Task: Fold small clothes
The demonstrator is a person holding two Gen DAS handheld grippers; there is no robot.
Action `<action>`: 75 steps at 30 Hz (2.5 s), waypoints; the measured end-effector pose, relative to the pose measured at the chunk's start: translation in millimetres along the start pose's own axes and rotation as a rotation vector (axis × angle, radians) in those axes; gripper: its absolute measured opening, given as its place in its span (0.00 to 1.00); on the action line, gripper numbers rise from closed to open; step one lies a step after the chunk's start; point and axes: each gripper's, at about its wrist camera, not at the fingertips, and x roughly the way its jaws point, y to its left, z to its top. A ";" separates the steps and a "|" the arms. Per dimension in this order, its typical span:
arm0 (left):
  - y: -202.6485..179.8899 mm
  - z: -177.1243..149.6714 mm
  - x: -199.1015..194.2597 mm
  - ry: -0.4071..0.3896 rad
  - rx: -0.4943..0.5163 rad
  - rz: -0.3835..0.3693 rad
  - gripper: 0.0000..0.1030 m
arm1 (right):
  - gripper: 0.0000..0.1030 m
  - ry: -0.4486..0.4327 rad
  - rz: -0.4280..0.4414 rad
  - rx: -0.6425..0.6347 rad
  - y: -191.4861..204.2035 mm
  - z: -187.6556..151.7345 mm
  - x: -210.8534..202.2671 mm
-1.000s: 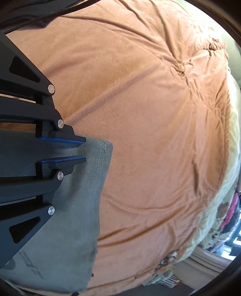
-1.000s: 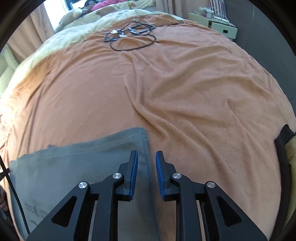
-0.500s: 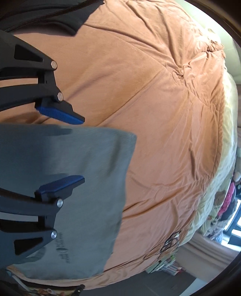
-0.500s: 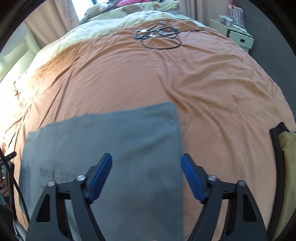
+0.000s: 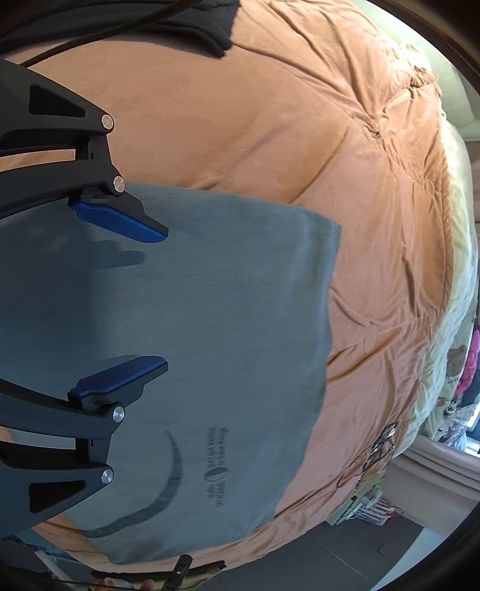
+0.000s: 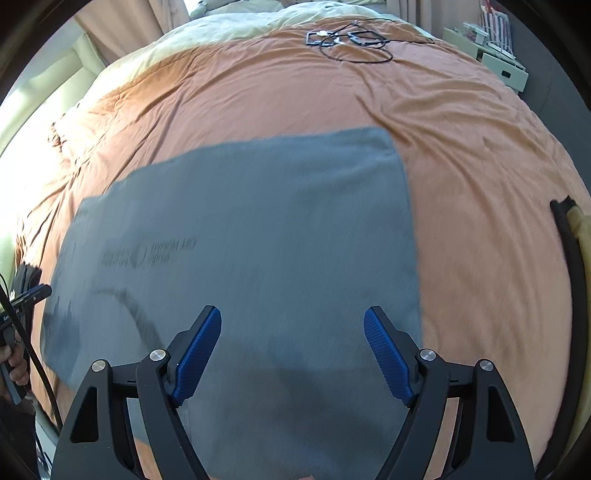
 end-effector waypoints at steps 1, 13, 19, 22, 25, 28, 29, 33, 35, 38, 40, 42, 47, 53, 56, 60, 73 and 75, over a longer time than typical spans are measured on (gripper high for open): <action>-1.0 -5.9 -2.2 -0.006 -0.001 0.001 0.64 | 0.76 0.000 0.000 -0.010 2.2 -5.5 -1.8; -8.3 -67.0 -17.2 -0.022 0.000 0.004 0.55 | 0.76 0.008 -0.041 -0.058 30.2 -69.4 -10.4; -15.9 -96.0 -15.0 -0.007 0.037 0.077 0.35 | 0.76 0.020 -0.127 -0.062 38.2 -97.7 -7.9; -18.4 -106.5 -14.7 0.000 0.065 0.113 0.35 | 0.76 0.029 -0.143 -0.049 37.0 -109.1 -8.8; -18.9 -115.9 -14.6 0.008 0.083 0.137 0.35 | 0.76 0.023 -0.156 -0.053 36.4 -115.7 -10.5; -17.8 -121.9 -16.3 0.012 0.102 0.152 0.35 | 0.76 0.020 -0.170 -0.046 31.2 -123.5 -14.9; -15.3 -123.4 -18.1 0.015 0.097 0.152 0.35 | 0.76 0.019 -0.175 -0.038 28.2 -125.7 -17.3; -8.7 -129.6 -26.9 0.020 0.071 0.148 0.35 | 0.76 0.009 -0.159 0.024 14.2 -136.0 -29.7; -2.9 -131.9 -37.7 0.010 0.047 0.113 0.35 | 0.76 -0.016 -0.111 0.057 7.3 -141.6 -42.2; 5.8 -132.3 -54.0 -0.027 0.014 0.085 0.35 | 0.75 -0.054 -0.051 0.103 -4.1 -150.2 -58.9; 15.5 -131.5 -65.1 -0.048 -0.024 0.054 0.35 | 0.63 -0.074 -0.012 0.140 -13.8 -155.8 -68.2; 24.2 -130.8 -73.3 -0.066 -0.066 0.022 0.35 | 0.58 -0.088 0.045 0.204 -25.8 -162.5 -74.6; 46.1 -133.2 -84.5 -0.104 -0.173 -0.039 0.33 | 0.53 -0.121 0.156 0.317 -56.5 -175.4 -79.6; 70.1 -134.6 -71.9 -0.068 -0.334 -0.103 0.33 | 0.49 -0.129 0.273 0.472 -94.4 -186.3 -64.9; 76.3 -135.5 -67.1 -0.053 -0.375 -0.123 0.33 | 0.46 -0.118 0.316 0.513 -105.7 -192.6 -53.4; 87.4 -137.7 -55.5 -0.027 -0.441 -0.130 0.33 | 0.44 -0.113 0.343 0.553 -115.4 -196.8 -43.0; 93.9 -134.4 -26.9 0.046 -0.502 -0.087 0.33 | 0.38 -0.134 0.316 0.611 -113.8 -192.4 -32.6; 97.0 -132.0 -25.4 0.057 -0.516 -0.094 0.33 | 0.30 -0.142 0.313 0.628 -110.8 -191.4 -30.6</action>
